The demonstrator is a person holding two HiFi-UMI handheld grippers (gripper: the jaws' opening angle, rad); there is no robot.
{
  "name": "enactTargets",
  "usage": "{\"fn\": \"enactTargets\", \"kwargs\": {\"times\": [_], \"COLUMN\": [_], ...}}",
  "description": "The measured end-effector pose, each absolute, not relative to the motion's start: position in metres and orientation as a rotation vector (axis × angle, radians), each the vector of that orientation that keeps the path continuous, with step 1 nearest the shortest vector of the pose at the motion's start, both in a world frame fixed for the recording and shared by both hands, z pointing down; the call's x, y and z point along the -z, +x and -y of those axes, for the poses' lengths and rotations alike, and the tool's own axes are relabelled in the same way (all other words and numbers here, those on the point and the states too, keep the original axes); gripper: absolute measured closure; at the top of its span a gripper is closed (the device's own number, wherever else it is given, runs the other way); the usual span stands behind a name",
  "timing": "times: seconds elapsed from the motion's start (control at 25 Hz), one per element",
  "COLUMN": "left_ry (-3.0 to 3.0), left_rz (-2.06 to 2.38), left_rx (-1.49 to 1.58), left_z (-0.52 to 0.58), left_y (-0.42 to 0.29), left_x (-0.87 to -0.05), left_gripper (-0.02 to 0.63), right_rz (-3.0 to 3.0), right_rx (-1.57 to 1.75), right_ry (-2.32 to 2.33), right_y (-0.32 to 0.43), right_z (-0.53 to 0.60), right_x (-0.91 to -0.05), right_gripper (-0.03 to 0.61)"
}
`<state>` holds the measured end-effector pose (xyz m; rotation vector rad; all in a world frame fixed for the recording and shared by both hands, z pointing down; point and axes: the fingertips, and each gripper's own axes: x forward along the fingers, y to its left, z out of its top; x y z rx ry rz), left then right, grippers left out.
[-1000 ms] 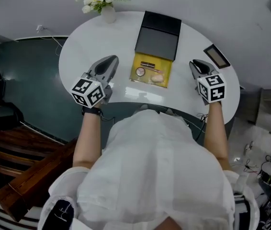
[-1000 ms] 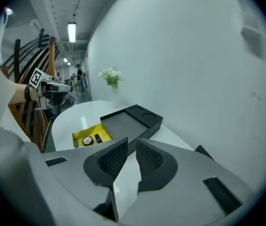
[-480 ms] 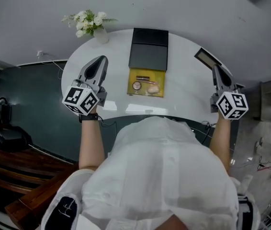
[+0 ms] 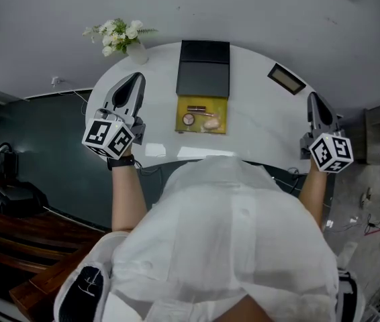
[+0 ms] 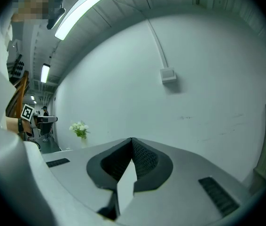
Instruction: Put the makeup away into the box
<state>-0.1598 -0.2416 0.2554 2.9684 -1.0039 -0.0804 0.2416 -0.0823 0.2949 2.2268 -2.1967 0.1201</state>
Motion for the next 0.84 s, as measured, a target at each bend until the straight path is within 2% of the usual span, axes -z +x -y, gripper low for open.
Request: {"fn": "enactTargets", "kwargs": {"times": [0.84], "left_ry": [2.959], "left_rz": [0.947], "left_rx": [0.068], "left_z": [0.241], "left_y": [-0.145], "left_x": [-0.267], "left_gripper": [0.594], "right_rz": [2.209], "right_rx": [-0.063], "right_ry": [2.141], "right_y": [0.225], "right_z": [0.089], "right_x": [-0.291], "right_gripper": [0.568]}}
